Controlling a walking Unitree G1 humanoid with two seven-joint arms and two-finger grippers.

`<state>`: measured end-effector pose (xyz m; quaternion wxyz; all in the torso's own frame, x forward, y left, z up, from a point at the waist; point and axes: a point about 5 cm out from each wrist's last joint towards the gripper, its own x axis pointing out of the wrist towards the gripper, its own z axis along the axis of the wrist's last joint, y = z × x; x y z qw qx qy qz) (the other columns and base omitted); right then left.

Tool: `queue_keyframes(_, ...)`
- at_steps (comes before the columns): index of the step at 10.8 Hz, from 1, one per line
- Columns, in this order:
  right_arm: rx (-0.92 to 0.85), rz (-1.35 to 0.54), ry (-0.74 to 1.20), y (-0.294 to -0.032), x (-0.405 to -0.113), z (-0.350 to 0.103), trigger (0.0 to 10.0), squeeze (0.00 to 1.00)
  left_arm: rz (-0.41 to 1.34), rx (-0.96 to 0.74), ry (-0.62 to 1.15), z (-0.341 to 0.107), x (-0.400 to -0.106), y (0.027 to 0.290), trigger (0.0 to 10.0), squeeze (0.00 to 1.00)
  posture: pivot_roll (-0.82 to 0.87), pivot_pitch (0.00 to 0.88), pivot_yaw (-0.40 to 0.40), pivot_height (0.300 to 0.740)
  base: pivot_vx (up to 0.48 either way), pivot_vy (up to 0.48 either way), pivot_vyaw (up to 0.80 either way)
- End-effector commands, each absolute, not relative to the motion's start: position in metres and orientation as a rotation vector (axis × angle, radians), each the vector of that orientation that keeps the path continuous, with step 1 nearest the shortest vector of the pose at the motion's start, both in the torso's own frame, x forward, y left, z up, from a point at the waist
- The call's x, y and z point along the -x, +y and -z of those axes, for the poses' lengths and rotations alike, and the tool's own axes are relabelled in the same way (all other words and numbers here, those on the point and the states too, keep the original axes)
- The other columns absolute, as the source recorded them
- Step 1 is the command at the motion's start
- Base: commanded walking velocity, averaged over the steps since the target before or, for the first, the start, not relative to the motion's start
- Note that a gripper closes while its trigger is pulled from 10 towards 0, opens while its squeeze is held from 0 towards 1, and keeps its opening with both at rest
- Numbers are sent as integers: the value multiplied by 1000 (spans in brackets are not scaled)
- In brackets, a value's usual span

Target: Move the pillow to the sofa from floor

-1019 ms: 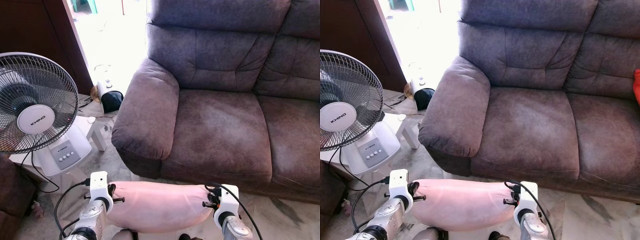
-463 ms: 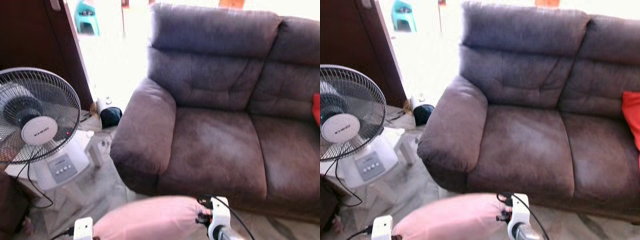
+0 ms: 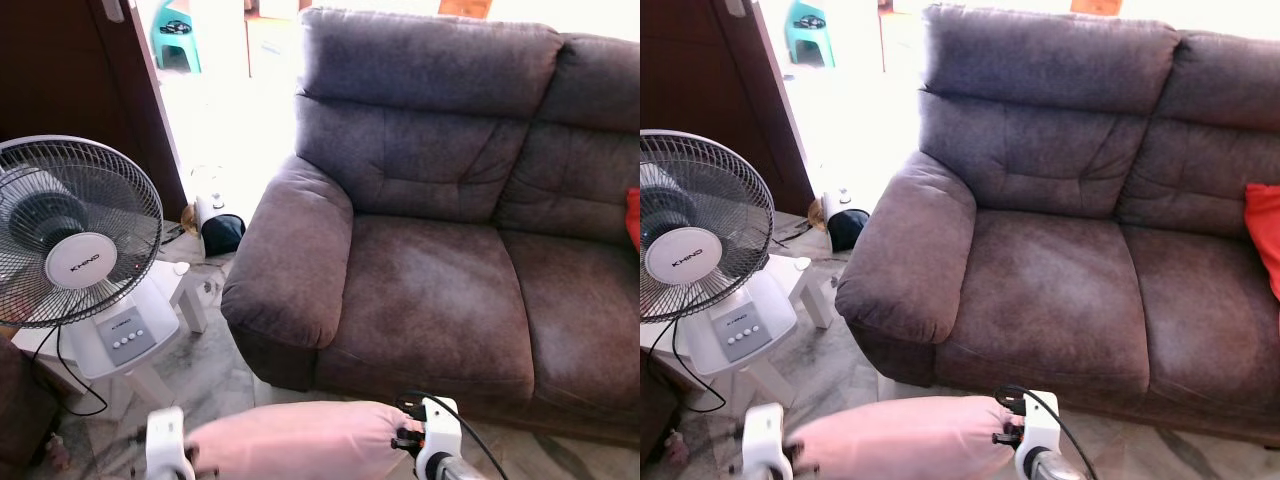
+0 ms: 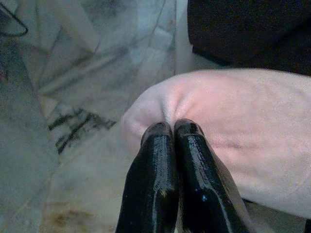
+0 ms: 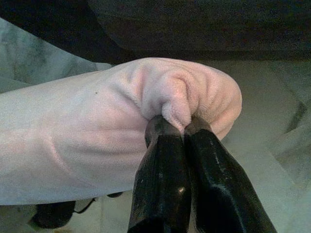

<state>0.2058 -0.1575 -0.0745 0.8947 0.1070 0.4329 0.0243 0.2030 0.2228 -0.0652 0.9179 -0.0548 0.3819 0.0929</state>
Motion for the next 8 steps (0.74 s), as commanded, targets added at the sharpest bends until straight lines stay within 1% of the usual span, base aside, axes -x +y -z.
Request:
queue_keyframes(1,-220,2,869,-165,-207,73,10000,0,-253,64,807,63,-197,247,10000,0,180,90,-10,740,0,0,0)
queue_keyframes(2,-227,-13,884,-160,-200,77,10000,0,-230,40,831,64,-196,247,10000,0,174,102,3,740,0,0,0)
queue_keyframes(5,-221,-42,918,-153,-188,83,10000,0,-249,32,839,63,-194,254,10000,0,168,118,14,740,0,0,0)
queue_keyframes(6,-219,-49,896,-152,-191,81,10000,0,-261,8,762,45,-219,263,10000,0,172,130,9,740,0,0,0)
queue_keyframes(7,-223,-38,849,-155,-200,76,10000,0,-260,1,682,28,-242,266,10000,0,177,130,9,740,0,0,0)
queue_keyframes(8,-238,-7,773,-160,-221,64,10000,0,-221,-20,581,8,-268,261,10000,0,175,131,11,740,0,0,0)
